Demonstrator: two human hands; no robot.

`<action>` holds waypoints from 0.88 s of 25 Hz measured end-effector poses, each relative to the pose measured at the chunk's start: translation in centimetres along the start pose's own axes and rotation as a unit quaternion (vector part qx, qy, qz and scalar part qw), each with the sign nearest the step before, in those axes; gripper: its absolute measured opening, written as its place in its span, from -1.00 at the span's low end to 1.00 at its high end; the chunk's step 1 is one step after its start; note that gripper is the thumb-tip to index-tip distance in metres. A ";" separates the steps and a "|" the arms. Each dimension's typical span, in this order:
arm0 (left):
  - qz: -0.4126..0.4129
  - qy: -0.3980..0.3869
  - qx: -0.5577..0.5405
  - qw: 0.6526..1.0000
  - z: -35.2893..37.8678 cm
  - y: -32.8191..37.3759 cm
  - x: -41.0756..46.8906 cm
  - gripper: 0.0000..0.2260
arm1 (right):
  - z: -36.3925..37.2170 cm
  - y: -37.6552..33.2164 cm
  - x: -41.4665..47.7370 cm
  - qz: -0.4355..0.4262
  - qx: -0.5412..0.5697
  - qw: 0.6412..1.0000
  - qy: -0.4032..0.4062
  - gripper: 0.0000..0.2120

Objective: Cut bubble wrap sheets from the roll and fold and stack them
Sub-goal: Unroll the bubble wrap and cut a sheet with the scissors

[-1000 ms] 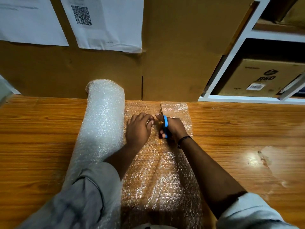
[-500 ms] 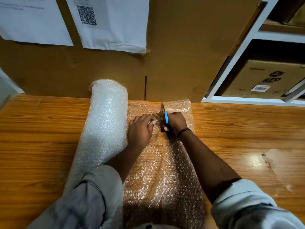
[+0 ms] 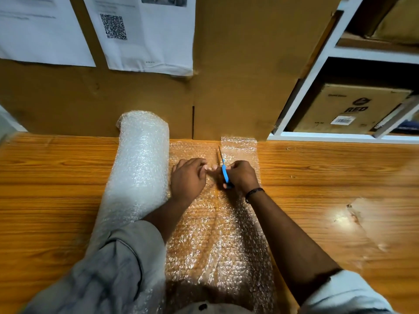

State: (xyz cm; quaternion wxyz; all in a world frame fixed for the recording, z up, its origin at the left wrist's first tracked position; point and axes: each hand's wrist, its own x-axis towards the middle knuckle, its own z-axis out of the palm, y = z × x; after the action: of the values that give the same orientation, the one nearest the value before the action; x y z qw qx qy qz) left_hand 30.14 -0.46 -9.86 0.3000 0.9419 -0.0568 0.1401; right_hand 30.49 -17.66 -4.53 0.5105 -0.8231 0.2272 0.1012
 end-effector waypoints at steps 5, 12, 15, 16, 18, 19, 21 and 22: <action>0.013 -0.055 0.033 0.998 -1.1 1.6 -3.7 -0.66 | -1.0 1.9 -4.0 -0.036 -0.028 0.999 -0.001 -0.91; 0.136 -0.170 0.068 0.974 -1.9 4.6 -9.9 -0.52 | -3.7 5.9 -8.9 -0.151 -0.098 0.971 0.157 -0.85; 0.194 -0.211 0.118 0.951 -1.8 6.3 -12.2 -0.40 | -5.6 8.9 -10.4 -0.140 -0.150 0.958 0.201 -0.73; 0.206 -0.224 0.130 0.944 -1.7 6.8 -12.9 -0.36 | -6.3 9.8 -11.0 -0.130 -0.169 0.952 0.218 -0.72; 0.216 -0.247 0.153 0.932 -1.3 7.8 -13.9 -0.31 | -7.7 10.9 -12.4 -0.122 -0.220 0.937 0.243 -0.73; 0.215 -0.256 0.167 0.928 -0.9 8.2 -14.0 -0.29 | -8.4 11.3 -12.9 -0.119 -0.260 0.926 0.247 -0.73; 0.203 -0.262 0.191 0.924 -0.1 9.1 -14.1 -0.29 | -9.6 11.8 -13.7 -0.105 -0.354 0.900 0.232 -0.73; 0.194 -0.265 0.196 0.924 0.2 9.6 -13.9 -0.29 | -10.3 11.9 -14.0 -0.098 -0.391 0.889 0.220 -0.74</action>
State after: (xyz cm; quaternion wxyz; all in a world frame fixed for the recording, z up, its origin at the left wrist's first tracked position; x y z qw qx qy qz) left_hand 15.04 -8.13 -8.91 0.0500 0.9554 -0.2867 -0.0506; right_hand 11.88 -27.50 -3.66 0.0921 -0.9753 0.1941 -0.0521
